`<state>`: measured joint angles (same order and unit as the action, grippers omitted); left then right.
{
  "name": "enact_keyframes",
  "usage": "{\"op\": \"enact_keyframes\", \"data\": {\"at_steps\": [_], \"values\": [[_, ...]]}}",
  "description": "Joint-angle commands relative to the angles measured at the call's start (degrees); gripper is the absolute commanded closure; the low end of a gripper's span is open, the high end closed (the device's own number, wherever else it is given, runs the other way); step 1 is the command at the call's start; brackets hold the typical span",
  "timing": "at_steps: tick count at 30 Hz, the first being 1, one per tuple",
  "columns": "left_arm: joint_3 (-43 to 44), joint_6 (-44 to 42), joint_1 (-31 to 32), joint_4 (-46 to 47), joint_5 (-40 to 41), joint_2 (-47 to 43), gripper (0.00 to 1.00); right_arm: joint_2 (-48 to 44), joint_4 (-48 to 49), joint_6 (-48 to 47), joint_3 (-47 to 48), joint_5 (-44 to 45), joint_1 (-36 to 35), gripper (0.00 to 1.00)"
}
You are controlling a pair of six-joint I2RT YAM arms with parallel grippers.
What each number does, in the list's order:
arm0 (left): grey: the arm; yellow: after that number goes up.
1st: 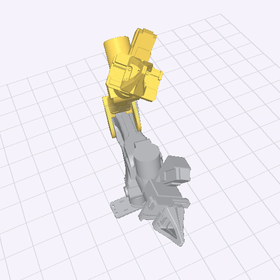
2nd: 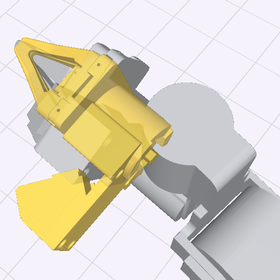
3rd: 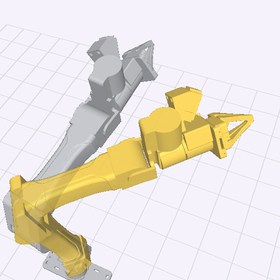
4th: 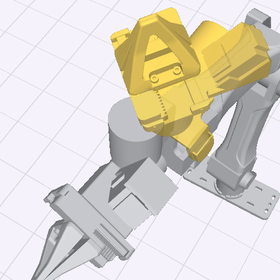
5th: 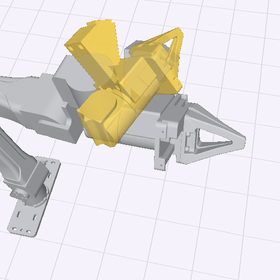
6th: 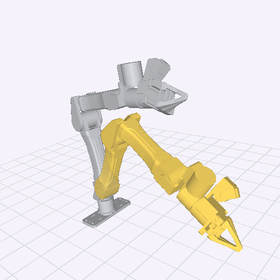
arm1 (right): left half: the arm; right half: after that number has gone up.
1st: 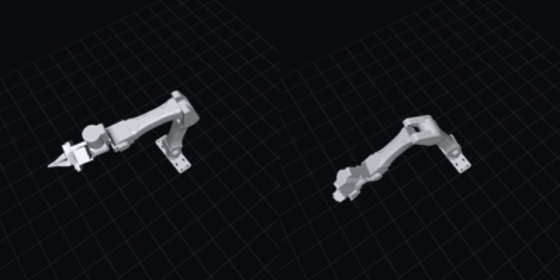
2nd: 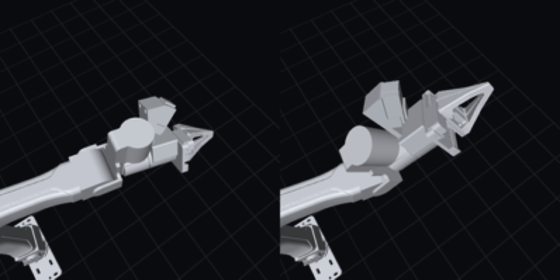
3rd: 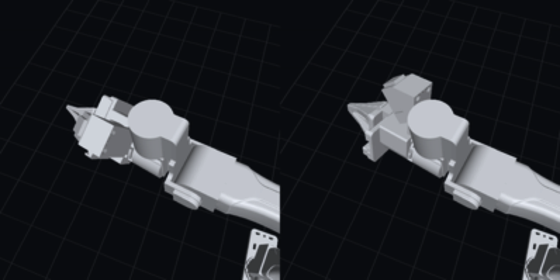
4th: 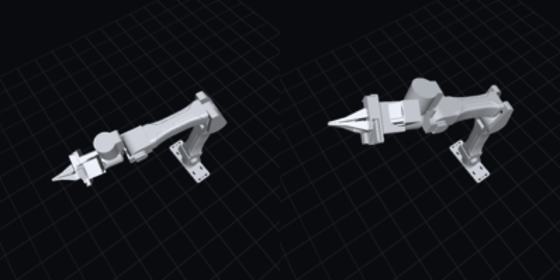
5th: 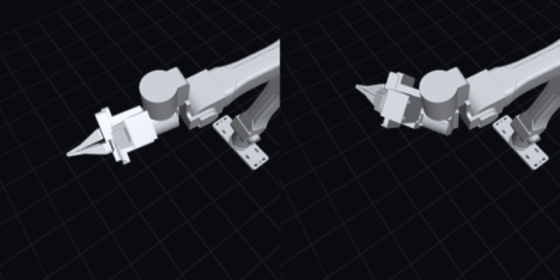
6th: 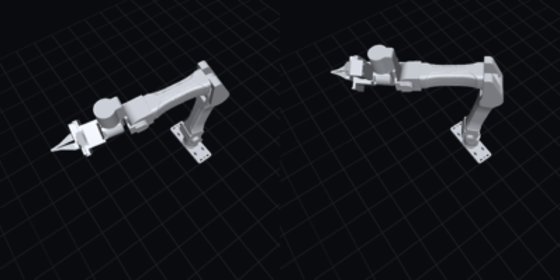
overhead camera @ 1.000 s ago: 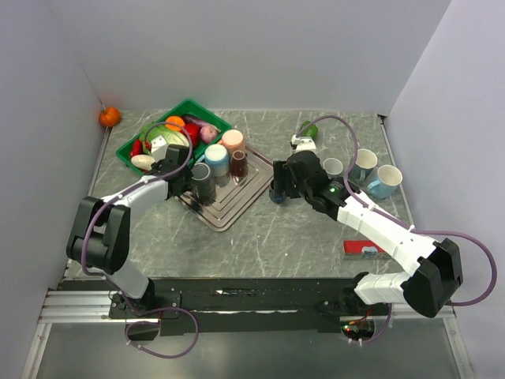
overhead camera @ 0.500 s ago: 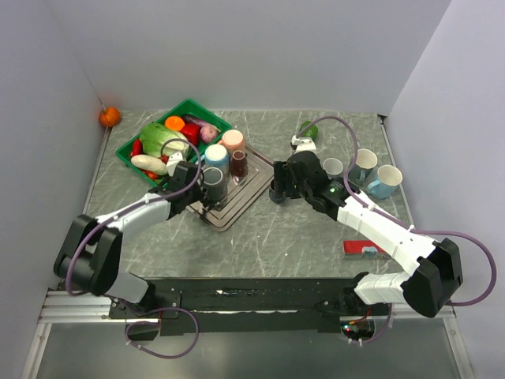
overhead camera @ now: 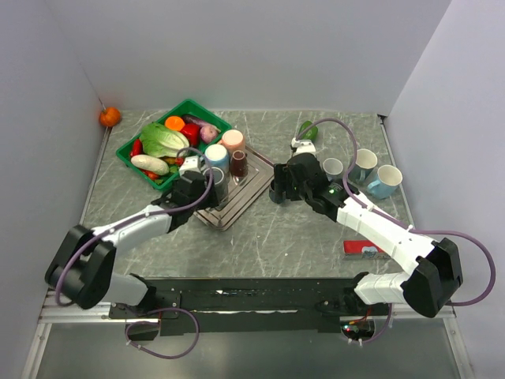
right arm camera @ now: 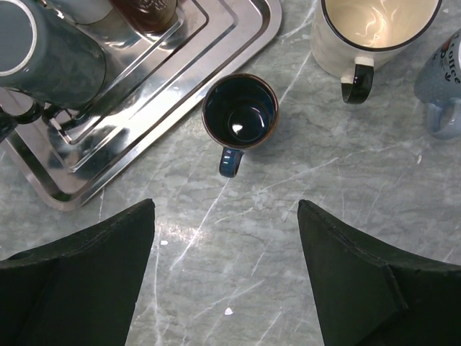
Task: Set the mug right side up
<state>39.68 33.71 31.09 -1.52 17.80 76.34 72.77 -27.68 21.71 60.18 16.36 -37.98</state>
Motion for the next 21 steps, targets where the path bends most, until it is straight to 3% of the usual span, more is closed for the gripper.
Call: {"op": "enact_keyframes", "data": {"at_steps": [1,11,17,21], "values": [[5.48,-6.99,-0.07,1.96,-0.48,4.95,0.19,-1.76,1.23,0.79,-0.42,0.16,0.36,0.14],[13.84,-10.69,-0.07,-1.29,-0.05,13.84,0.45,-2.11,0.96,0.87,-1.03,0.69,0.45,0.14],[13.93,-11.04,0.02,-1.47,0.56,13.58,0.75,-2.02,1.05,0.96,-1.21,0.87,0.36,0.14],[14.02,-11.48,0.02,-1.65,0.83,14.28,0.85,-1.85,0.88,0.96,-1.03,0.87,0.45,0.14]]}}
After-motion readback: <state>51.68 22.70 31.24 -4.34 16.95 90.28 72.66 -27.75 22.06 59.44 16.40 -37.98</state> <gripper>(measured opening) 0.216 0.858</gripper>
